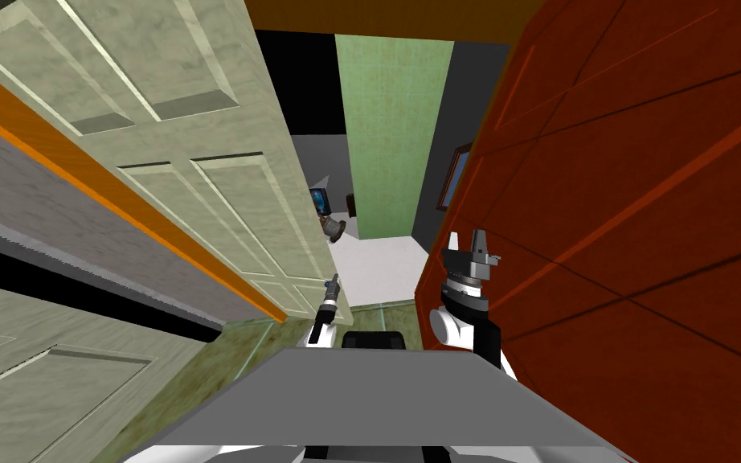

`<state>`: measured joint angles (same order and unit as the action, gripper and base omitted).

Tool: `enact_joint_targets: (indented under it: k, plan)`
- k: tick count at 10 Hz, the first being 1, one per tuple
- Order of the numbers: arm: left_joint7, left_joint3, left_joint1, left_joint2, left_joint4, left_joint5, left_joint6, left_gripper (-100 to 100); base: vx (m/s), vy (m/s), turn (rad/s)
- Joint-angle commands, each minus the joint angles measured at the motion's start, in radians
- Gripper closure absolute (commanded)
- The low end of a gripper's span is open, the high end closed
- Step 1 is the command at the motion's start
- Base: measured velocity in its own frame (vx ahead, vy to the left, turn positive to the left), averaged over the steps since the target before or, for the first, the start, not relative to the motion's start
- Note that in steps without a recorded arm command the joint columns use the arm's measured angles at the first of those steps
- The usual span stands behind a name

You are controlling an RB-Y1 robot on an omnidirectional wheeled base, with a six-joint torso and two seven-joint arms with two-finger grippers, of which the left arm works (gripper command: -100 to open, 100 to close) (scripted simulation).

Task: Pull the door open

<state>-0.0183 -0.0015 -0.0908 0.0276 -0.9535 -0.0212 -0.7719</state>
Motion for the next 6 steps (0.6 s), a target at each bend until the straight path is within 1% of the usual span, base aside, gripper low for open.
enact_joint_targets:
  k: [1,2,4,5,6]
  plan:
    - [-0.012,0.014,-0.027,0.03,0.03,-0.006,-0.04,-100,0.09,0.07,-0.164]
    - [-0.012,0.014,-0.027,0.03,0.03,-0.006,-0.04,-100,0.064,0.039,-0.062]
    - [-0.022,0.019,-0.044,0.045,0.046,-0.01,-0.076,-100,0.019,-0.004,-0.034]
    - [-0.022,0.019,-0.044,0.045,0.046,-0.01,-0.076,-100,-0.016,-0.011,0.008]
    - [-0.028,0.021,-0.052,0.052,0.055,-0.011,-0.095,-100,-0.008,-0.003,-0.034]
